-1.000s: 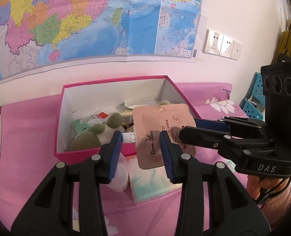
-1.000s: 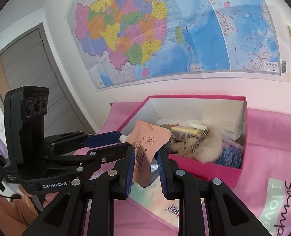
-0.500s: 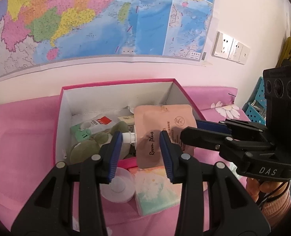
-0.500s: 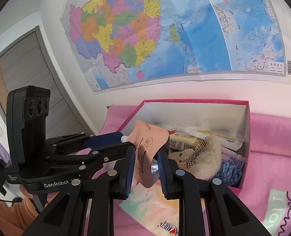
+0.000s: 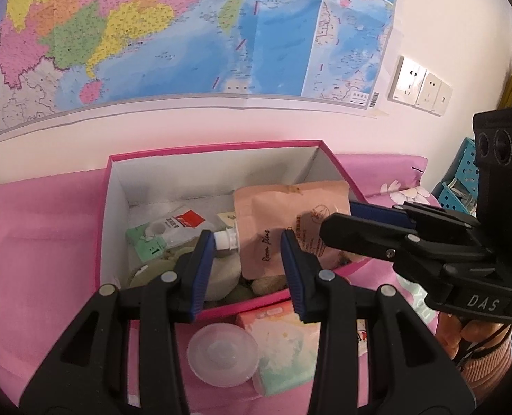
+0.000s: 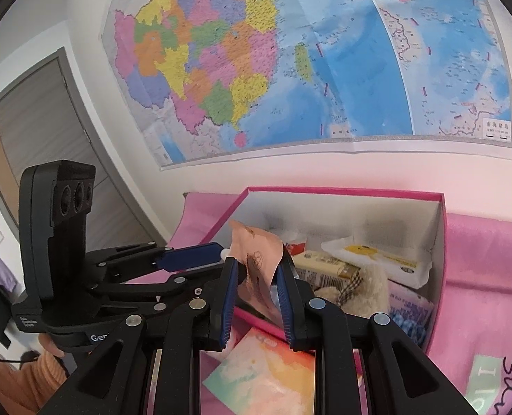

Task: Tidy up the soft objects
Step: 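Lower the pouch into the box and open the right gripper, then withdraw the right gripper up from the box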

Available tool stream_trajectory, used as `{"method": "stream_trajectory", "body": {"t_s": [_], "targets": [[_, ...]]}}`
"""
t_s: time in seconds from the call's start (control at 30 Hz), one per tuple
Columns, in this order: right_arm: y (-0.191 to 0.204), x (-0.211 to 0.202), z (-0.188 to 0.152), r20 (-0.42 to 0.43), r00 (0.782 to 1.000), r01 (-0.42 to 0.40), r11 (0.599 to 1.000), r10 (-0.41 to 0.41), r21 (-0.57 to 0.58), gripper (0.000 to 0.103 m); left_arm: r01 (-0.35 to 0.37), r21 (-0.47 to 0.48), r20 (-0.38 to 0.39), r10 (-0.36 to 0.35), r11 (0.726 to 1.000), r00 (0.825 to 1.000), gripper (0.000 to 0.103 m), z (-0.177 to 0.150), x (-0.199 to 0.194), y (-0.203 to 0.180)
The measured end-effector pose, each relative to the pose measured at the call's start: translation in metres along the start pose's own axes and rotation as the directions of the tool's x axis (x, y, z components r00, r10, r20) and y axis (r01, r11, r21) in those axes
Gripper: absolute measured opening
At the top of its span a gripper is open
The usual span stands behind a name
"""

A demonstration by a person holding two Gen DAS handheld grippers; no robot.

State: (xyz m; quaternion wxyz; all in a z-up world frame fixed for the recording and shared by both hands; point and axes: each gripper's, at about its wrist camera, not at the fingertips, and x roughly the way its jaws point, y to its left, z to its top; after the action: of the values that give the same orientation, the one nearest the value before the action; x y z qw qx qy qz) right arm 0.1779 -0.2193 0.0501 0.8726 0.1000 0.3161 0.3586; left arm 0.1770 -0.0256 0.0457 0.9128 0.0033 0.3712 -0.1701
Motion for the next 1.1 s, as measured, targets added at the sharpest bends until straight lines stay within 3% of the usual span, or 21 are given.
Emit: {"method": "stream_trajectory", "body": {"t_s": [0.07,0.13,0.17,0.23,0.67,0.73,0.8,0.93,1.0,1.1], "targets": [[0.000,0.002,0.002,0.000,1.000,0.000,1.000,0.000,0.000,0.023,0.000,0.004,-0.006,0.000,1.000,1.000,0.041,0.002,0.002,0.001],[-0.001,0.005,0.005,-0.002,1.000,0.000,1.000,0.000,-0.001,0.020,0.044,0.002,-0.019,-0.044,0.999,0.999,0.041,0.004,0.004,0.001],[-0.001,0.007,0.006,-0.007,1.000,-0.016,1.000,0.016,0.002,0.014,0.030,0.010,-0.021,-0.030,0.999,0.999,0.036,0.005,0.006,-0.001],[0.000,0.013,0.007,-0.024,0.999,-0.042,0.999,0.042,0.010,0.014,-0.001,0.030,-0.021,0.002,1.000,1.000,0.032,0.006,0.009,-0.005],[-0.018,0.031,-0.003,-0.062,0.997,0.051,0.998,-0.048,0.037,0.014,0.000,-0.012,-0.062,-0.001,1.000,0.998,0.034,0.002,0.012,0.009],[-0.019,0.029,-0.005,-0.065,0.996,0.061,0.998,-0.059,0.033,0.015,0.006,-0.020,-0.052,-0.007,1.000,0.999,0.038,-0.001,0.007,0.010],[-0.018,0.026,-0.009,-0.065,0.996,0.065,0.997,-0.063,0.030,0.021,0.000,-0.025,-0.028,-0.001,1.000,1.000,0.047,-0.004,-0.001,0.010],[-0.010,0.010,-0.018,-0.043,0.996,0.080,0.997,-0.079,0.007,0.036,-0.002,-0.032,0.026,0.003,0.999,1.000,0.054,-0.011,-0.022,0.010],[-0.006,0.002,-0.022,-0.027,0.996,0.086,0.996,-0.086,-0.002,0.039,-0.009,-0.038,0.059,0.011,0.999,0.998,0.067,-0.018,-0.035,0.012],[0.006,-0.015,-0.032,0.003,0.994,0.106,0.994,-0.106,-0.034,0.054,-0.026,-0.037,0.097,0.029,0.999,0.995,0.080,-0.031,-0.053,0.011]]}}
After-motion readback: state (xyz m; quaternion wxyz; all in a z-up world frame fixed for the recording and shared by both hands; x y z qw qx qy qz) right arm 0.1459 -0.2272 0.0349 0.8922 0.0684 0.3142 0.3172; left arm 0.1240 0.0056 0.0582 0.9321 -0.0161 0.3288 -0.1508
